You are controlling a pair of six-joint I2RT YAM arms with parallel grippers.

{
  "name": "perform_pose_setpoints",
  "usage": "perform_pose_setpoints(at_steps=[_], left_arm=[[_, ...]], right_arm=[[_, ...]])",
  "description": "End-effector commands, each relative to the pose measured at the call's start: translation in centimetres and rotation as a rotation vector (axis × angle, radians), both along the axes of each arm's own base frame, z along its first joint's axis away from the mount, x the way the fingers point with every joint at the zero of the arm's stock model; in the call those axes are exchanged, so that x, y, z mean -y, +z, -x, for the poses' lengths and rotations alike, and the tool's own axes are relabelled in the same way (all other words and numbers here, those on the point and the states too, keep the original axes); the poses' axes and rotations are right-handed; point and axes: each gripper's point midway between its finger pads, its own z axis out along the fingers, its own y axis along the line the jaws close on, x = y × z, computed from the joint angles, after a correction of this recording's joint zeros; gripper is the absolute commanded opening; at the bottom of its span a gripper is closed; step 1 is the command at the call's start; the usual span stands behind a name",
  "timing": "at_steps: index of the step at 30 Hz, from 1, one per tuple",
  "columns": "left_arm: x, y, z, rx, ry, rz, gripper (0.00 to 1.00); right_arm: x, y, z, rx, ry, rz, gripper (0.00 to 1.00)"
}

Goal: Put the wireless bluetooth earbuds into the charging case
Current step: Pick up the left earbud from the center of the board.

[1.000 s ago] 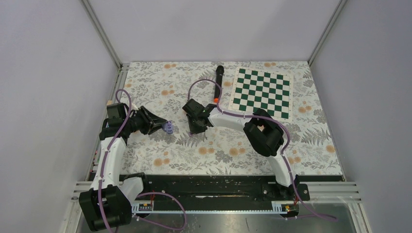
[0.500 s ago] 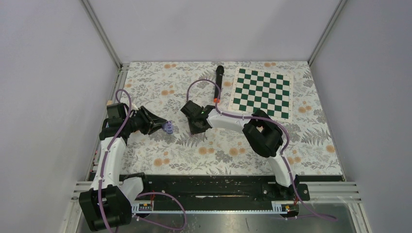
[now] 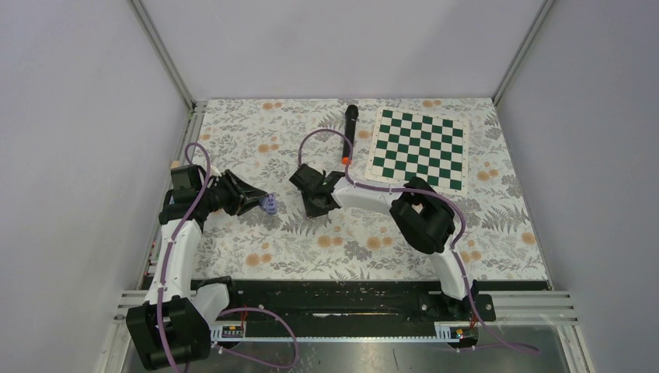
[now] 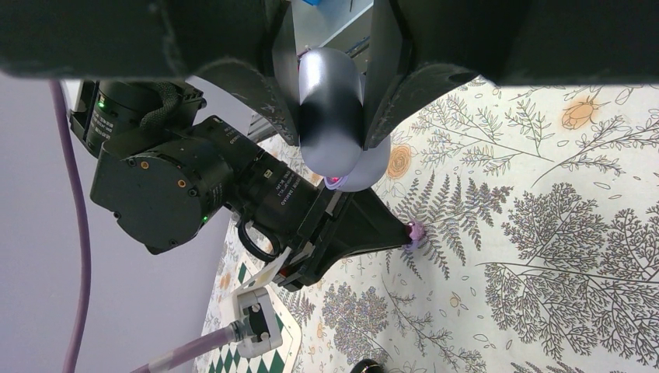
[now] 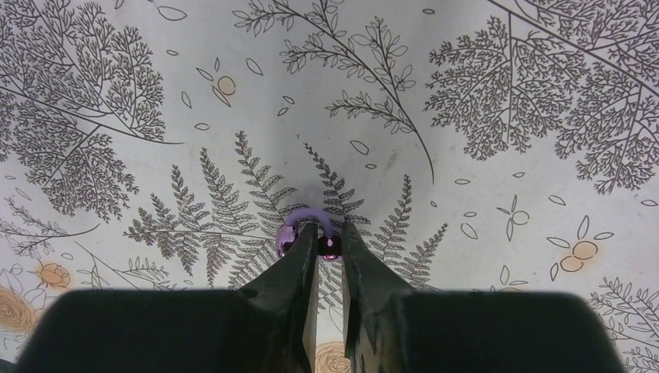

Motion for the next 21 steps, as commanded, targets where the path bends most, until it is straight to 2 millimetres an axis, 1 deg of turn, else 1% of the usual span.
perform_pose_setpoints(at_steps=[1, 3, 6, 8, 11, 14, 16, 17, 18, 19, 21], left_arm=[[0.1, 1.8, -0.6, 0.081, -0.016, -0.009, 0.00], [0.0, 1.6, -0.6, 0.076, -0.015, -0.010, 0.00], [0.0, 1.2, -0.6, 0.064, -0.012, -0.012, 0.00], [0.3, 0.9, -0.6, 0.058, -0.030, -0.007, 0.00], [1.6, 0.4, -0.2, 0.036, -0.089, 0.005, 0.00], [2.8, 0.2, 0.0, 0.019, -0.144, 0.020, 0.00], [4.3, 1.2, 0.1, 0.043, -0.216, 0.075, 0.00], [5.3, 1.9, 0.3, 0.053, -0.272, 0.134, 0.00], [6.2, 2.6, 0.6, 0.064, -0.332, 0.194, 0.00], [6.8, 3.0, 1.0, 0.061, -0.377, 0.228, 0.00], [7.4, 3.2, 1.3, 0.069, -0.420, 0.234, 0.00]], right_arm=[[0.5, 1.2, 0.9, -0.003, 0.015, -0.004, 0.03], [0.4, 2.2, 0.8, 0.016, 0.030, -0.019, 0.00], [0.1, 4.4, 0.3, 0.067, 0.063, -0.078, 0.00], [0.0, 6.2, 0.2, 0.107, 0.091, -0.135, 0.00], [0.7, 8.6, -0.1, 0.189, 0.138, -0.194, 0.00], [1.5, 11.7, 0.0, 0.308, 0.210, -0.248, 0.00], [1.7, 14.0, 0.2, 0.400, 0.259, -0.304, 0.00], [1.7, 15.5, 0.2, 0.454, 0.272, -0.348, 0.00], [2.0, 17.5, 0.4, 0.507, 0.267, -0.398, 0.00], [2.3, 18.4, 0.5, 0.546, 0.264, -0.430, 0.00], [2.6, 20.6, 0.9, 0.623, 0.267, -0.512, 0.00]])
